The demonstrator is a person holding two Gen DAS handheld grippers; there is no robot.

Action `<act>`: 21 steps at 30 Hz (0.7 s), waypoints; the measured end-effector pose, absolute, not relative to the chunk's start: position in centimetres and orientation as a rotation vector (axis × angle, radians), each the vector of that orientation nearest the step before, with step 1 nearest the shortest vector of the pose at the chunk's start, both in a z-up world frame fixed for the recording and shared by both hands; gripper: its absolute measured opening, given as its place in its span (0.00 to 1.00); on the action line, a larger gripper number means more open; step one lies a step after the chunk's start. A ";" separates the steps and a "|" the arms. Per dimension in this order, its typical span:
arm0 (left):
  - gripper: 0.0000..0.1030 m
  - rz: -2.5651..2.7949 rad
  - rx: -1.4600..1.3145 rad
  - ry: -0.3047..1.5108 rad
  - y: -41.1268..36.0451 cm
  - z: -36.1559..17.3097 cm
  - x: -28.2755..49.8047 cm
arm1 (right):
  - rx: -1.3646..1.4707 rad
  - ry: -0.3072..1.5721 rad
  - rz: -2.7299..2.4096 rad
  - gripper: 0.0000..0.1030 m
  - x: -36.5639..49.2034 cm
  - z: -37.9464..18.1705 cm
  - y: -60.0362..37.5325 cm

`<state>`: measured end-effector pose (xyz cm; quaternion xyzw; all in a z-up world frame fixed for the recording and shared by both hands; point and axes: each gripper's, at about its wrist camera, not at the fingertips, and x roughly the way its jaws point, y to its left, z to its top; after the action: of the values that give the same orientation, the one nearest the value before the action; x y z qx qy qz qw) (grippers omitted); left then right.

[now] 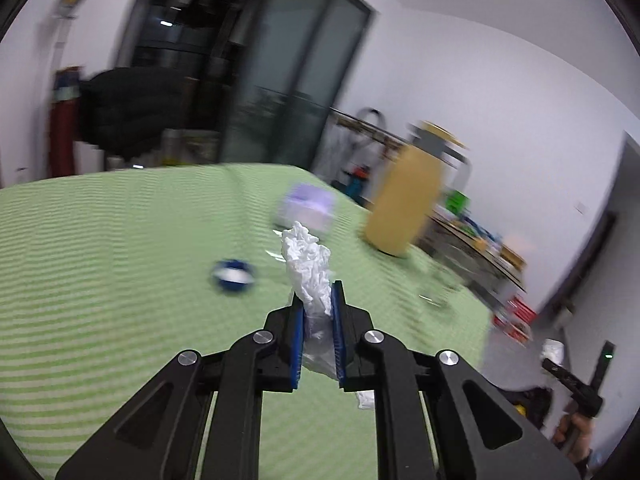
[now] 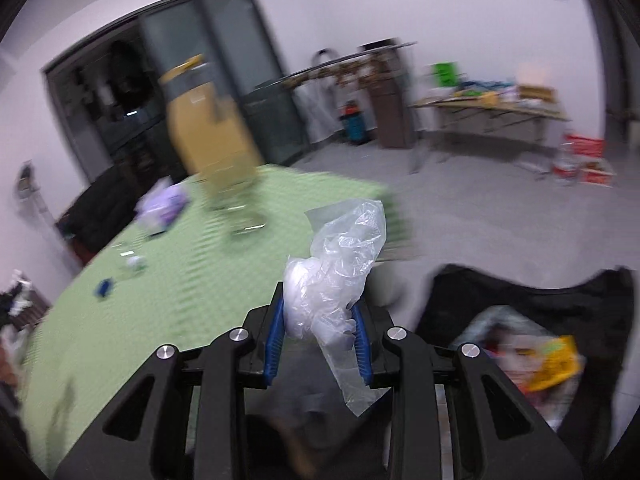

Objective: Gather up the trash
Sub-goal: 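Carry the tissue and plastic bag over the trash bag with both grippers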

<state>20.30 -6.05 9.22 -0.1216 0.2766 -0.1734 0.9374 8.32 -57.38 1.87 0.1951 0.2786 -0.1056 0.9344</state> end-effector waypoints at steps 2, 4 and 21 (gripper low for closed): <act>0.09 -0.440 -0.243 0.611 -9.9 8.9 20.6 | 0.422 0.580 -0.265 0.29 6.2 0.6 -60.4; 0.09 -0.502 -0.214 0.654 -13.8 8.2 20.8 | 0.443 0.605 -0.326 0.29 4.2 -1.0 -63.2; 0.09 -0.828 0.050 0.873 -37.6 2.0 17.3 | 0.603 0.908 -0.314 0.49 3.3 -14.0 -66.1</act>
<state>17.31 -37.56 2.02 0.0235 0.4107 -0.3895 0.8240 3.28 -66.05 -14.01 0.2857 0.4302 -0.1488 0.8433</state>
